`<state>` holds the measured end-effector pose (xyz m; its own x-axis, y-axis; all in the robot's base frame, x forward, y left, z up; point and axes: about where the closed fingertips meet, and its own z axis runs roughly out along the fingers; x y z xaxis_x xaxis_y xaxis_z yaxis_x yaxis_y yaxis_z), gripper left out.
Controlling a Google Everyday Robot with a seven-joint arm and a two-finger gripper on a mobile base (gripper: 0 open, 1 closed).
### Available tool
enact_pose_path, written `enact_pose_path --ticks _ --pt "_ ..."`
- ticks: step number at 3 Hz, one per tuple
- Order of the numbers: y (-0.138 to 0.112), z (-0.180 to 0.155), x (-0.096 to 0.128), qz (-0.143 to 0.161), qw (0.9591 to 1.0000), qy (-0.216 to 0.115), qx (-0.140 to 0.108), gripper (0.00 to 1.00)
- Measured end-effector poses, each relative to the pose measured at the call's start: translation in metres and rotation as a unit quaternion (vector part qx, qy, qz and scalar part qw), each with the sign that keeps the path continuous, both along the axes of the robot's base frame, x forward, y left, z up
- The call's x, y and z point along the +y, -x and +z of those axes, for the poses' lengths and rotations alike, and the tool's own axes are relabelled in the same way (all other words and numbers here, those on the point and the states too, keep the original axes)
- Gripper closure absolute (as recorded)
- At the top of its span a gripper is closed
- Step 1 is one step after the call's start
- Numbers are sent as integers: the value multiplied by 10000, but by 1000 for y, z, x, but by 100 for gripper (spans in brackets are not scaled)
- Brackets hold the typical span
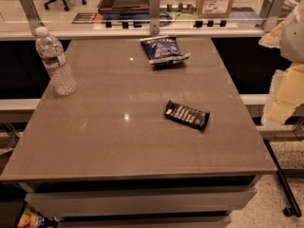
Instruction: Move rxbar chocolate near water bottle
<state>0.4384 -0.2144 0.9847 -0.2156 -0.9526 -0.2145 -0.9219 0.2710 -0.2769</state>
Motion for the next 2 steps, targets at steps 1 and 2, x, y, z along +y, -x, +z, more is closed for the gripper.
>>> enact_pose_path --ticks 1,2 --pt "0 0 0 0 10000 0 -1 0" --pt "-1 -2 1 -35 9998 -181 -40 0"
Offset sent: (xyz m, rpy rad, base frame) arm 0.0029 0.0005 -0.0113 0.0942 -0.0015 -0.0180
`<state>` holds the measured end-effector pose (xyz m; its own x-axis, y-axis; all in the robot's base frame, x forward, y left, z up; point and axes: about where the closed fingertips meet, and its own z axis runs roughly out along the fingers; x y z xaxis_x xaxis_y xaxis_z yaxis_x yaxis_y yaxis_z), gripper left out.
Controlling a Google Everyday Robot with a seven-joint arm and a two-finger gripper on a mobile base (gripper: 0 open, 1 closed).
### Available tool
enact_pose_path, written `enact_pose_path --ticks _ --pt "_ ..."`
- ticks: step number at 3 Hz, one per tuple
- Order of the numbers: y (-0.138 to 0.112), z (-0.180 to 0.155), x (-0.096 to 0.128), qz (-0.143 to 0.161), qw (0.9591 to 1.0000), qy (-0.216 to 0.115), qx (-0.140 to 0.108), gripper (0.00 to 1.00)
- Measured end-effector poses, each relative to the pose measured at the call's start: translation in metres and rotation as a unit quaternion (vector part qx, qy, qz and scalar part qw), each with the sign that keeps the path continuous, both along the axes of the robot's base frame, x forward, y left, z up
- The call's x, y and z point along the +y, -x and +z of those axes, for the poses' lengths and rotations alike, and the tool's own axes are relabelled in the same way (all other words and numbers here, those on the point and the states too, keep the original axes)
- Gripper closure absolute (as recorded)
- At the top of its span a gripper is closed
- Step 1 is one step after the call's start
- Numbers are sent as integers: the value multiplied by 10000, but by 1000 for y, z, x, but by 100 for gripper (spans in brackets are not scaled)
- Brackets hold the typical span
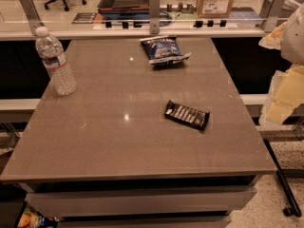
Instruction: Move rxbar chocolate near water bottle
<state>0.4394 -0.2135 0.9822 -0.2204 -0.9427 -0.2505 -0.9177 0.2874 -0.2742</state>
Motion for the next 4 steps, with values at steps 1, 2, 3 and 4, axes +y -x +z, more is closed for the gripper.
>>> enact_pose_path --ticks 1,2,3,4 --pt "-6 -14 1 -84 9985 -546 -46 0" --pt "-11 -36 6 -154 9912 -1306 -134 0" --pt "-13 -64 16 -156 9776 -2082 -279 0" --pt "-12 -88 31 -104 9606 -2732 -493 0"
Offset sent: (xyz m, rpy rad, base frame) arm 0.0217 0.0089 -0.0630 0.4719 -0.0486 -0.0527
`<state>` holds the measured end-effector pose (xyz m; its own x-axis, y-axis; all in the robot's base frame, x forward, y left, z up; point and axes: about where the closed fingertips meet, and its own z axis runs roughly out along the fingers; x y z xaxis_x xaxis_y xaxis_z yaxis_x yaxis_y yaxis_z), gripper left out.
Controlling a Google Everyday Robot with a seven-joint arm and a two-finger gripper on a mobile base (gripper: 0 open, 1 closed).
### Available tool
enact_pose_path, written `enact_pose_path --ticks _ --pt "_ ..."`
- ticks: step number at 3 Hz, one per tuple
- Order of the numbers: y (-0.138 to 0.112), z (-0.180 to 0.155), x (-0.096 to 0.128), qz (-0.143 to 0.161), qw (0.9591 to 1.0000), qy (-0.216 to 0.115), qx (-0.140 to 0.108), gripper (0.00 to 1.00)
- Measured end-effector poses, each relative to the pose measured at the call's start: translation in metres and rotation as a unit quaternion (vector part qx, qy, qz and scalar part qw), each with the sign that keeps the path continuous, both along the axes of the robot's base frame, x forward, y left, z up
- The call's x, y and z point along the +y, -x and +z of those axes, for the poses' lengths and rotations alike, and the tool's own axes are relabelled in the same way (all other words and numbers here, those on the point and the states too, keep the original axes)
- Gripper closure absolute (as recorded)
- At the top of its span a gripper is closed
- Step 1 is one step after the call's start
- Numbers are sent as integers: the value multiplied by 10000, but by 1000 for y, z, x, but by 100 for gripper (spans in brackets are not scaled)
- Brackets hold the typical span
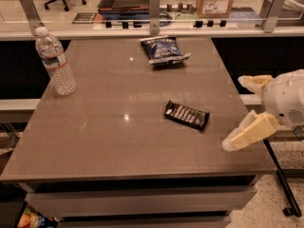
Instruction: Move rxbar chocolate near water bottle
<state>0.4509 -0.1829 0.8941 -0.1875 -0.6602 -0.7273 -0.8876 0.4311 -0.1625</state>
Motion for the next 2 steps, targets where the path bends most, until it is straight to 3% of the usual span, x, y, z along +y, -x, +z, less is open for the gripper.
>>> enact_pose_path --ticks 2 --pt "-8 -34 39 256 9974 -657 -178 0"
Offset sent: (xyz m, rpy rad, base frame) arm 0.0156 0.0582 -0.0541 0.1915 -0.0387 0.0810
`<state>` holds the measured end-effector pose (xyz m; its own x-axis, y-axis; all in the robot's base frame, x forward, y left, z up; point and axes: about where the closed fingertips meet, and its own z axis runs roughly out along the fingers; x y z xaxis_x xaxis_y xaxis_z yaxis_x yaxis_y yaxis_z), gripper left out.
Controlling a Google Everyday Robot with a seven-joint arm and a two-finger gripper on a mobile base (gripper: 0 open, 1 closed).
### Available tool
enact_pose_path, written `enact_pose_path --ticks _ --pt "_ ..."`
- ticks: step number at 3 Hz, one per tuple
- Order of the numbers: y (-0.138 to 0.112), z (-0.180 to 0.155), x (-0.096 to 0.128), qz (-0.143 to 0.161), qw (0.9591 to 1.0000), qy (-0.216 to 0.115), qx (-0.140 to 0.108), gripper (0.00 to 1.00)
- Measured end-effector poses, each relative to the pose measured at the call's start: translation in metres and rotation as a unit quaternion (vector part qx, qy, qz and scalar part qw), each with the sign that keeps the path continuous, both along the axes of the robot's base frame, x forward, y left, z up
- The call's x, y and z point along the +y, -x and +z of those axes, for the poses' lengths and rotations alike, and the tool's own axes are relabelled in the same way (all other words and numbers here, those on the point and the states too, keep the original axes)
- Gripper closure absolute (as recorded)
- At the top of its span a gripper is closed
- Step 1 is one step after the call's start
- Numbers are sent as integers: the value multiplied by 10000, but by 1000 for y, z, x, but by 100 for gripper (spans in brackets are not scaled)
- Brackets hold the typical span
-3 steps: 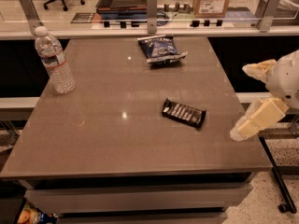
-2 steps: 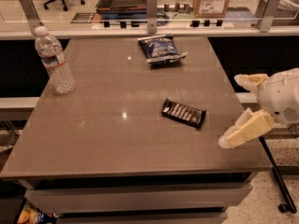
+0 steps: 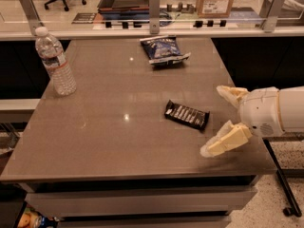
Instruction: Move rxbar chocolate near water bottle
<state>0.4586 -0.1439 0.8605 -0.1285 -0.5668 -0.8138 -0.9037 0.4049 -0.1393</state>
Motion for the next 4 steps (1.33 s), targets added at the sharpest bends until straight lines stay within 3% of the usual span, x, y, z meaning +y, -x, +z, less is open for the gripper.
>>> enact_pose_path --ticks 2,4 --pt "-18 -25 24 213 9993 -283 101 0" --pt "-36 -39 30 148 9982 -432 394 0"
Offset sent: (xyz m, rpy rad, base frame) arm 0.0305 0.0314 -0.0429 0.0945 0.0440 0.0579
